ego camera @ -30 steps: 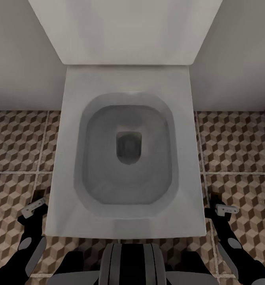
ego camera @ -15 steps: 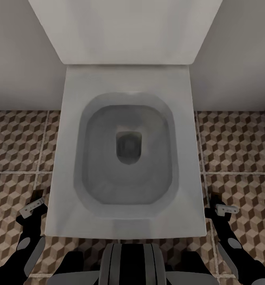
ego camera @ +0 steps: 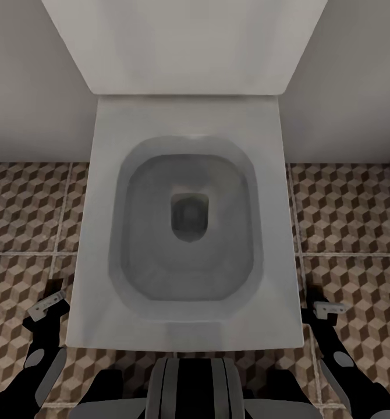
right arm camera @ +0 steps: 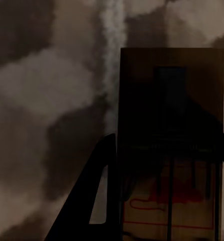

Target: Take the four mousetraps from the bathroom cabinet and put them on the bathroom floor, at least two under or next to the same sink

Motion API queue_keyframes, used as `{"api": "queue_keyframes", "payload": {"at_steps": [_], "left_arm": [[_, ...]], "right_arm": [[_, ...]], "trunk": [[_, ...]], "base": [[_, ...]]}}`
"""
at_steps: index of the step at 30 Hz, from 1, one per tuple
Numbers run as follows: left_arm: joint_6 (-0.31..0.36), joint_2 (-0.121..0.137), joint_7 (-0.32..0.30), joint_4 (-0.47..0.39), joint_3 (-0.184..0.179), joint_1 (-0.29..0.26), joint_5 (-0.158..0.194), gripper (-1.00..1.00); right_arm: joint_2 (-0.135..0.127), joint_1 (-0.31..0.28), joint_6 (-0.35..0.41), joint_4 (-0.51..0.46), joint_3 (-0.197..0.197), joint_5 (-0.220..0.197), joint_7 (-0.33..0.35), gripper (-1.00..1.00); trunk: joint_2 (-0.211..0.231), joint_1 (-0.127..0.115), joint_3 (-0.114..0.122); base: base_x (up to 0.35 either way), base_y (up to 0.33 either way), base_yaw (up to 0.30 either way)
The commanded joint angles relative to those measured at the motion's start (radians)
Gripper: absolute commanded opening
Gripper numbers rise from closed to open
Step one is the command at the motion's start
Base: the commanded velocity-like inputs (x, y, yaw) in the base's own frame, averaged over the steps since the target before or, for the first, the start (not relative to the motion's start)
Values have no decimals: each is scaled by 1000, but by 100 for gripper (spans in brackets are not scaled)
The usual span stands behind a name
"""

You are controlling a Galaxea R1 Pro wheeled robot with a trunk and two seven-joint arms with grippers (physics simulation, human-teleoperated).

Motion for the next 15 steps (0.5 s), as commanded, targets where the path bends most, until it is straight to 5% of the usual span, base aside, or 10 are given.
{"api": "queue_keyframes", "payload": {"at_steps": [1, 15], "left_arm": [[-4, 0, 3, 0, -2, 0, 5, -100], [-4, -1, 3, 0, 1, 0, 6, -100]], "right_arm": [[-1, 0, -4, 6, 8, -10, -5, -100], [3, 0, -3, 52, 9, -9, -4, -100]], "trunk": [[0, 0, 0], [0, 0, 0]], "base": [[0, 0, 0], [0, 0, 0]]}}
